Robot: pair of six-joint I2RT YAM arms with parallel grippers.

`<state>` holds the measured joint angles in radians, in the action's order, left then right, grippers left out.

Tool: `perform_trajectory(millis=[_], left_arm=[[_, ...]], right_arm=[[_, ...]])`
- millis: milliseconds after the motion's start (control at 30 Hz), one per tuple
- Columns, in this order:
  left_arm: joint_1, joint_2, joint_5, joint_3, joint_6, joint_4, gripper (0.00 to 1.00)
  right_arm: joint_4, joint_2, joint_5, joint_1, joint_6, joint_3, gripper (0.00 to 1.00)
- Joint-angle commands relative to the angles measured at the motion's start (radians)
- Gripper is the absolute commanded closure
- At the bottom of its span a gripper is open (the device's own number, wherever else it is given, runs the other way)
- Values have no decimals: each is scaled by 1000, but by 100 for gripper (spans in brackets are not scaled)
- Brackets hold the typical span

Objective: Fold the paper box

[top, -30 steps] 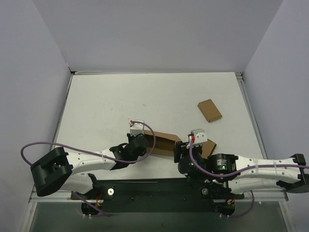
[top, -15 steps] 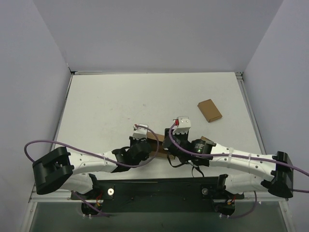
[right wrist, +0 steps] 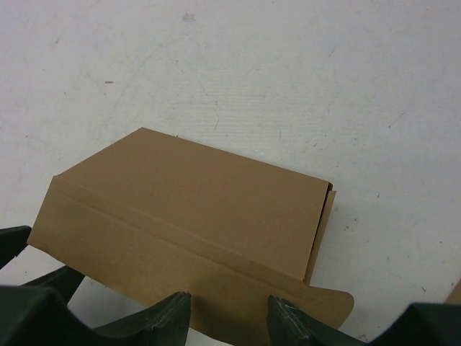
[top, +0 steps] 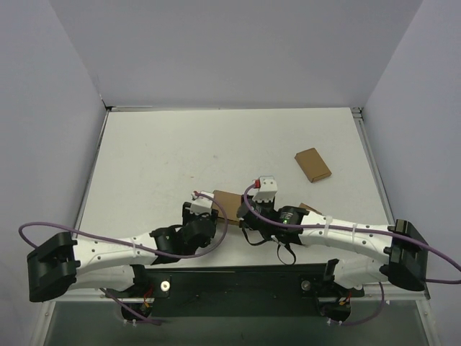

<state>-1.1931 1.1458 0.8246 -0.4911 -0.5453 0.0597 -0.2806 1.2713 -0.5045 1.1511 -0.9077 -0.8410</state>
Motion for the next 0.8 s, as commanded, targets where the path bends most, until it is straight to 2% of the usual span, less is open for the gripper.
perform_trajectory(millis=[0,133,300,400,467,567,600,700,733,767], left_arm=[[-11,-133,-85,45,62,22,32],[-13,-263,-208,95,88,51,27],[-14,-478,-361,105,91,117,27],[-7,-575,-430,59,113,138,23],[4,-595,-420,-7,110,152,22],[45,-528,-360,-87,108,196,17],[102,-497,-386,-142,110,218,17],[298,-352,-497,-220,99,215,16],[349,-281,-607,-225,96,201,17],[398,-249,-657,-228,82,184,18]], right_arm=[[15,22,20,-16,-10,11,54],[21,26,35,-30,-8,17,54],[27,36,46,-45,-7,26,54],[26,49,58,-50,-2,29,54],[27,54,66,-51,-2,29,54],[27,63,67,-50,0,28,55],[27,66,69,-51,0,25,55],[27,76,73,-51,3,20,55],[27,77,75,-51,3,20,55],[26,77,77,-51,3,19,56]])
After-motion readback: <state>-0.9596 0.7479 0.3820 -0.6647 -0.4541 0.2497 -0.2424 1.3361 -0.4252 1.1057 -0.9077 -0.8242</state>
